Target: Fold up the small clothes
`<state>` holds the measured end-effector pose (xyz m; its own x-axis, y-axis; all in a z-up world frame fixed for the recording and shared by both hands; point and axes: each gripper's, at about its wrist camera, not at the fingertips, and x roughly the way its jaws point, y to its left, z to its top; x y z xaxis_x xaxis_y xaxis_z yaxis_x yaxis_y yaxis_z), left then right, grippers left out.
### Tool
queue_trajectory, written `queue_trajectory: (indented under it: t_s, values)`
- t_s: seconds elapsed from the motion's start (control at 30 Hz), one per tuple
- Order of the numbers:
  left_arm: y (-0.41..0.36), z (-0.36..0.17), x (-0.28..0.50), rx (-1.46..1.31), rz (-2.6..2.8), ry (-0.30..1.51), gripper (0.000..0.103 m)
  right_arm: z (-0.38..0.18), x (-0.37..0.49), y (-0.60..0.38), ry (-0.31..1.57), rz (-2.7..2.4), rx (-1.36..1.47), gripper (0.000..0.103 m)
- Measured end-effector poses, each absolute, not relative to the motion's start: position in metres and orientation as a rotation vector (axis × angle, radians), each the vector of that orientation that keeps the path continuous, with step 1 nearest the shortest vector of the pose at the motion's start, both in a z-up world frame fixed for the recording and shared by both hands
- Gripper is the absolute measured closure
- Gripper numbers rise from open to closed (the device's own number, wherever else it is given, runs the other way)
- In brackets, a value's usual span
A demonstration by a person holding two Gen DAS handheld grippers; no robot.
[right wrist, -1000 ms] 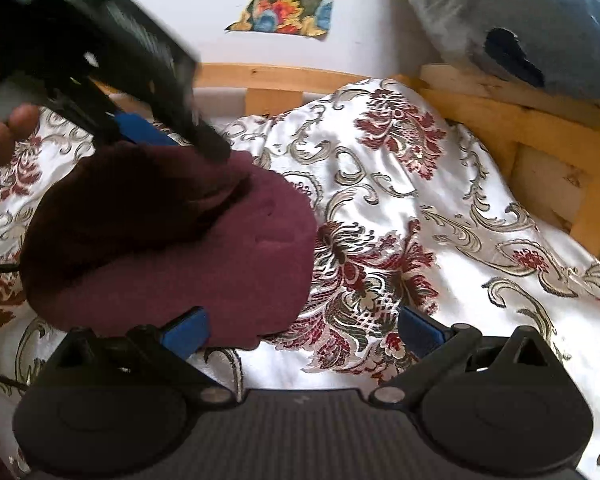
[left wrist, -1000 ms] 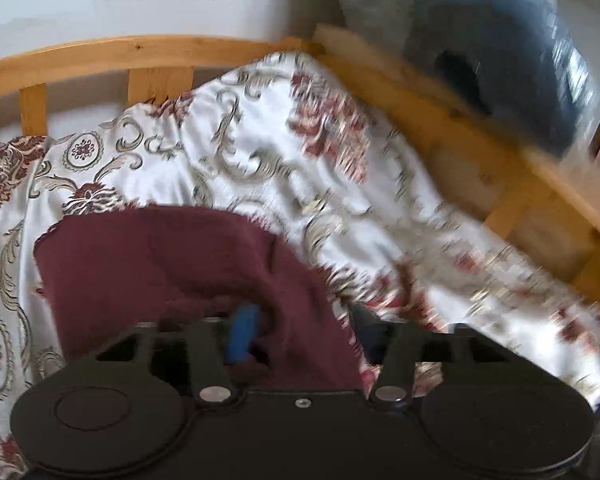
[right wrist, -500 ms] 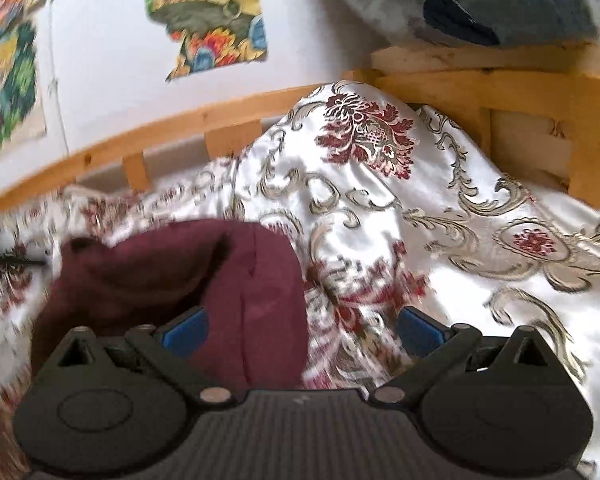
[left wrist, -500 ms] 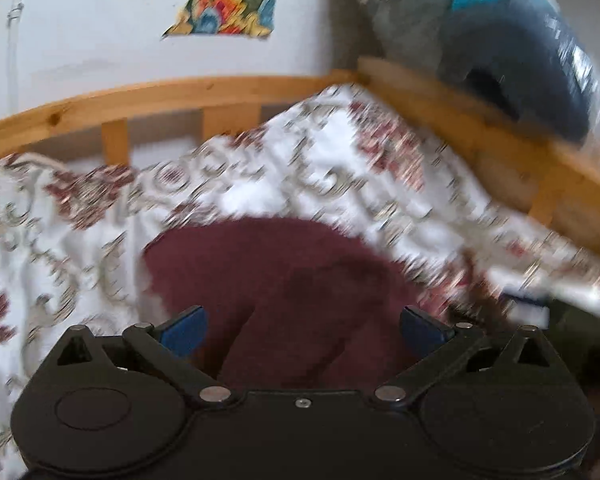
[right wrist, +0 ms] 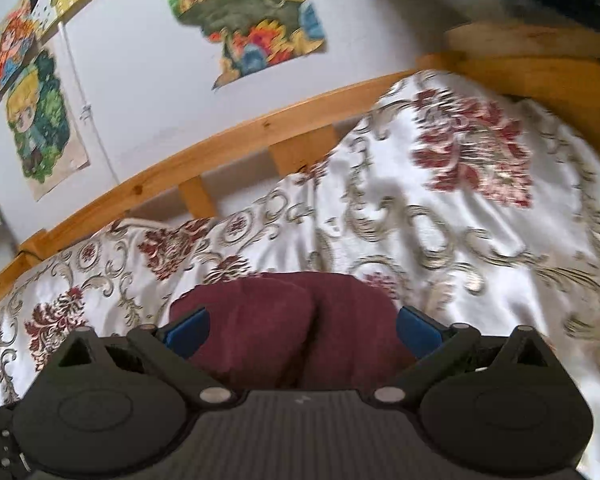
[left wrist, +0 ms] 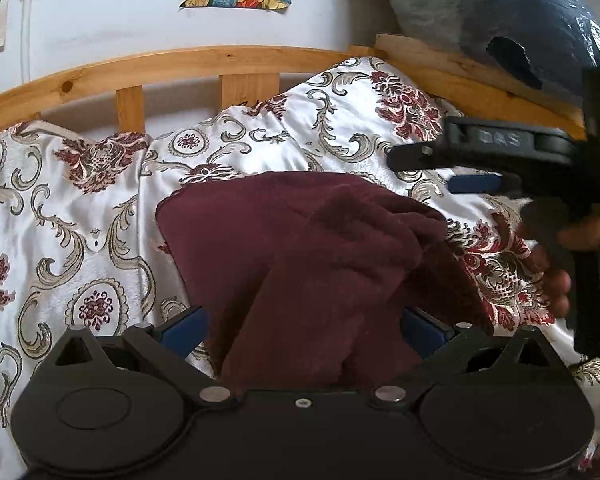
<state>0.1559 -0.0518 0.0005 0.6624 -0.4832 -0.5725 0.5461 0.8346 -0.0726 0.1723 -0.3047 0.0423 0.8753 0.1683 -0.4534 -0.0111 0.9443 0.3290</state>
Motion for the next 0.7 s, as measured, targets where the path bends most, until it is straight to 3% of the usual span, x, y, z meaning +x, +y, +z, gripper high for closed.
queue_trajectory:
  t_s: [0.1,0.27,0.4,0.47,0.53,0.57,0.63,0.7]
  values:
    - [-0.050,-0.002,0.157,0.095,-0.586,0.621,0.001,0.040,0.191,-0.300,0.551,0.121,0.332,0.012]
    - [-0.048,-0.003,0.155,0.071,-0.619,0.604,0.001,0.031,0.217,-0.295,0.621,0.143,0.367,0.034]
    - [-0.050,-0.003,0.151,0.076,-0.658,0.597,0.001,0.024,0.227,-0.292,0.659,0.131,0.361,0.039]
    - [-0.051,-0.004,0.151,0.080,-0.675,0.601,0.003,0.022,0.229,-0.292,0.664,0.129,0.363,0.049]
    - [-0.052,-0.005,0.151,0.074,-0.690,0.616,0.004,0.020,0.230,-0.291,0.665,0.127,0.352,0.077]
    - [-0.052,-0.006,0.152,0.064,-0.699,0.624,0.004,0.020,0.230,-0.291,0.660,0.126,0.342,0.085]
    - [-0.052,-0.007,0.152,0.047,-0.715,0.637,0.005,0.022,0.229,-0.292,0.636,0.137,0.334,0.093]
    - [-0.051,-0.008,0.149,0.039,-0.731,0.635,0.005,0.027,0.225,-0.293,0.600,0.146,0.322,0.094]
